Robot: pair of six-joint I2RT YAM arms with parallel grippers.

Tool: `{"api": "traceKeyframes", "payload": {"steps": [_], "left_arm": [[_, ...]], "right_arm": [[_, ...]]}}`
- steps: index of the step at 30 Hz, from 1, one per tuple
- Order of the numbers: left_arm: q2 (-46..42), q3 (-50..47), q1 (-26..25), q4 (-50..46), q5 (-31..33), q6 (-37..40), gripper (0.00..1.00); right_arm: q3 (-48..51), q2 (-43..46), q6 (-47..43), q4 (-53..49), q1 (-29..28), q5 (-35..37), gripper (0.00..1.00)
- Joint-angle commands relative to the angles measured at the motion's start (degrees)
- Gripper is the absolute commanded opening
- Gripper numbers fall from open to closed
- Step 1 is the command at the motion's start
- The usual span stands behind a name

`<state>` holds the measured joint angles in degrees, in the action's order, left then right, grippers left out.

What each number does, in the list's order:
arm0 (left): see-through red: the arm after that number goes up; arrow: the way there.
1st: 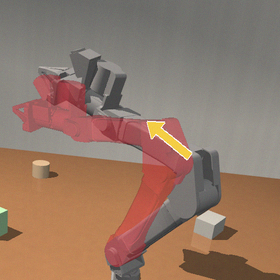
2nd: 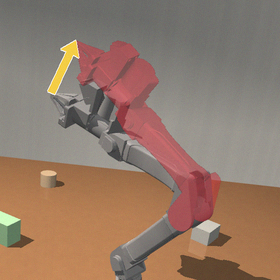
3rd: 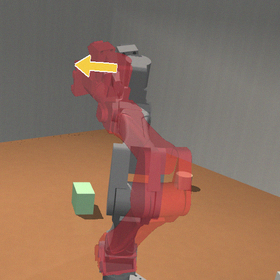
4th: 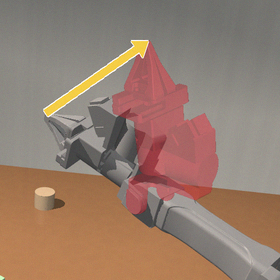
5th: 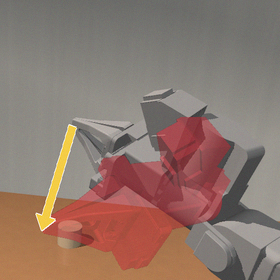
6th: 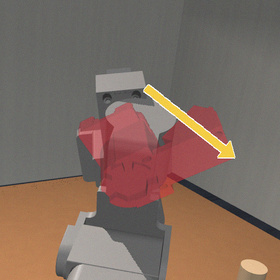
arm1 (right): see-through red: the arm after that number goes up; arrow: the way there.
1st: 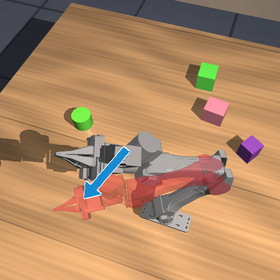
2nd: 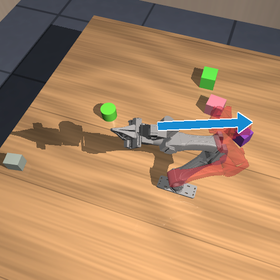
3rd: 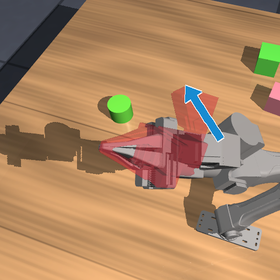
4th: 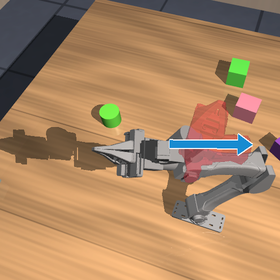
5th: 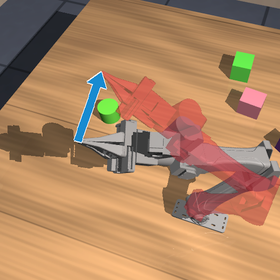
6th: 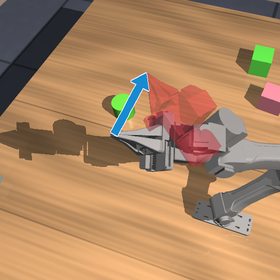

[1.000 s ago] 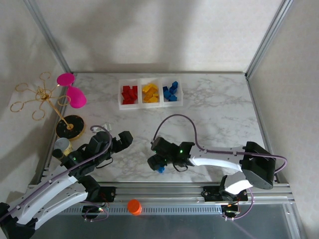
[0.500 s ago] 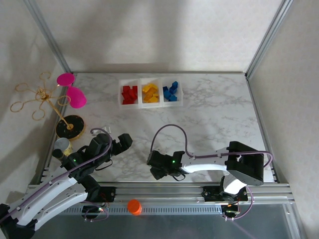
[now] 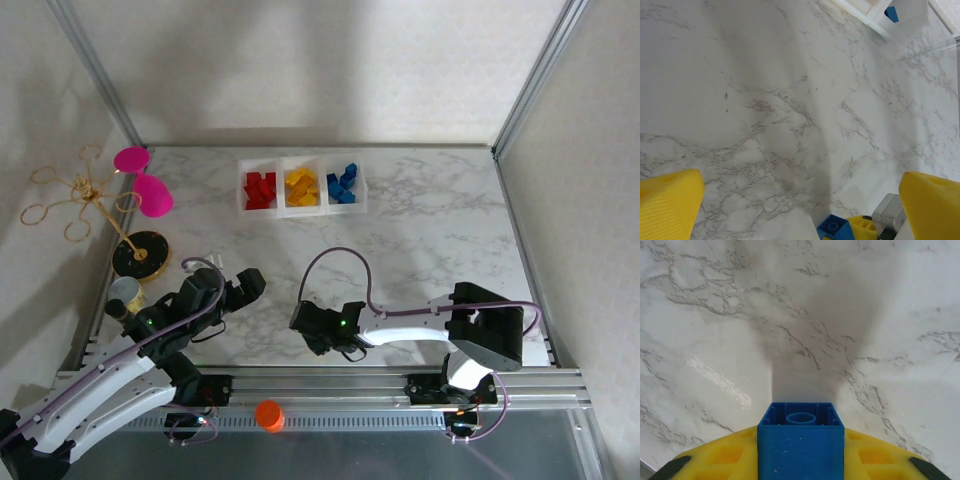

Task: Sort the legos into containers by color
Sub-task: Pick up the lego from the bottom-center of the table, then place the lego in the container.

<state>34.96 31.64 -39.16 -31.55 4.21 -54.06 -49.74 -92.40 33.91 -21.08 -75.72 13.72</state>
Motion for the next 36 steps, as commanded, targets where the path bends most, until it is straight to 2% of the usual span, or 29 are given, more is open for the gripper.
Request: {"api": "traceKeyframes", "payload": {"steps": [1,5,9,15,23,32,34,36], "left_arm": [[0.2,-0.4,0.3,0.7,0.5,-0.2,1.00],[2.1,1.7,0.3,2.1,1.2,0.6,1.00],[5.4,4.4,0.3,4.1,2.0,2.1,1.00],[11.1,8.1,0.3,8.3,2.1,3.4,1.00],[18.5,11.9,0.4,13.5,3.6,5.5,1.00],[26.2,15.1,0.4,17.8,6.1,5.9,1.00],[27.4,15.5,0.3,18.9,5.7,5.9,1.00],[27.9,15.6,0.4,19.5,5.8,5.8,1.00]], "right_arm": [[-1.9,3.8,0.9,-1.9,2.3,1.5,0.30],[-3.1,6.8,-0.8,-1.6,9.5,-1.8,0.30],[-7.9,7.3,-5.4,-1.2,16.7,-1.1,0.31],[-19.4,1.7,-9.6,0.6,29.5,-0.3,0.32],[-36.4,-13.7,-13.9,4.3,39.9,0.0,0.32],[-57.8,-32.5,-18.0,1.3,44.7,5.4,0.33],[-64.0,-37.2,-18.7,-0.3,46.2,4.6,0.35],[-69.6,-41.0,-19.4,-3.1,46.8,4.3,0.43]]}}
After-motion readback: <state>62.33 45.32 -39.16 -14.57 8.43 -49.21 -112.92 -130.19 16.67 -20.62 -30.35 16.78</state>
